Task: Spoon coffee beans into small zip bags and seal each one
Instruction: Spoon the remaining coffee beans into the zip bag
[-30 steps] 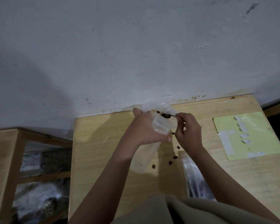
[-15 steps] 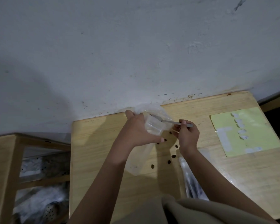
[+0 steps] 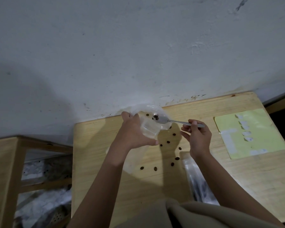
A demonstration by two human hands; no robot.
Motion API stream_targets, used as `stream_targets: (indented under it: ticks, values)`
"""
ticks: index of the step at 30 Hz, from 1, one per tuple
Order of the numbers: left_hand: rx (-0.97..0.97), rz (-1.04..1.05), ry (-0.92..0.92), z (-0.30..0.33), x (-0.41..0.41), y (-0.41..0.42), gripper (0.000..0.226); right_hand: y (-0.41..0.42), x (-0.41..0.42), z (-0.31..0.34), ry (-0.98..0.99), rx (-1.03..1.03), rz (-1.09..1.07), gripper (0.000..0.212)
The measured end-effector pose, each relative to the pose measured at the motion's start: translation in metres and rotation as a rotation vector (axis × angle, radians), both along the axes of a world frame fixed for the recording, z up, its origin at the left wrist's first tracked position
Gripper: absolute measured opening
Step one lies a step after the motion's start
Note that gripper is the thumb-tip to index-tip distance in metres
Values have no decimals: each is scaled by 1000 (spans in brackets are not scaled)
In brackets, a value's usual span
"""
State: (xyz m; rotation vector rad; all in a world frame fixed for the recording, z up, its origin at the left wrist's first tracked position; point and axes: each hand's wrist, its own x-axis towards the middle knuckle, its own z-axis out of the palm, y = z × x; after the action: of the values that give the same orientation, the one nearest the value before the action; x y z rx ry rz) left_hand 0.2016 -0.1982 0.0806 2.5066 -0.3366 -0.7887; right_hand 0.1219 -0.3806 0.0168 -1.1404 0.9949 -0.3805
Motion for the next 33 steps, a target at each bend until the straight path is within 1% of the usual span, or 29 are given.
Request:
stream_targets:
  ticks: [3, 6, 8, 10, 14, 19, 21, 23, 25, 27, 30, 31, 33]
  values:
    - [-8, 1, -12, -7, 0, 5, 89, -5, -3, 5, -47, -27, 69, 19]
    - [-13, -3, -7, -12, 0, 7, 106, -9, -4, 10, -91, -65, 127, 19]
    - [-19, -5, -6, -14, -1, 7, 111, -11, -4, 12, -110, -95, 163, 19]
    - [-32, 0, -3, -15, -1, 6, 110, -11, -4, 14, -126, -125, 199, 19]
    - [-41, 5, 9, -18, 0, 7, 98, -10, -3, 14, -136, -143, 237, 20]
    - [-52, 15, 21, -21, 0, 7, 106, -8, -2, 17, -146, -148, 262, 21]
    - [-59, 18, 22, -22, 0, 7, 105, -8, -1, 21, -165, -176, 289, 21]
    - [-74, 20, 16, -23, 0, 8, 98, -6, -2, 24, -200, -261, 360, 21]
    - [-86, 23, 11, -24, -1, 7, 92, -3, -3, 29, -245, -401, 469, 19]
    - [-91, 34, 10, -25, 0, 6, 90, 0, -2, 34, -294, -509, 521, 19]
    - [-96, 58, 27, -25, 0, 6, 89, 2, 0, 38, -344, -598, 452, 13]
    - [-98, 68, 37, -24, 0, 6, 90, 2, 1, 38, -351, -664, 430, 12]
    - [-105, 88, 67, -21, 1, 5, 94, -1, 0, 33, -356, -866, 437, 16]
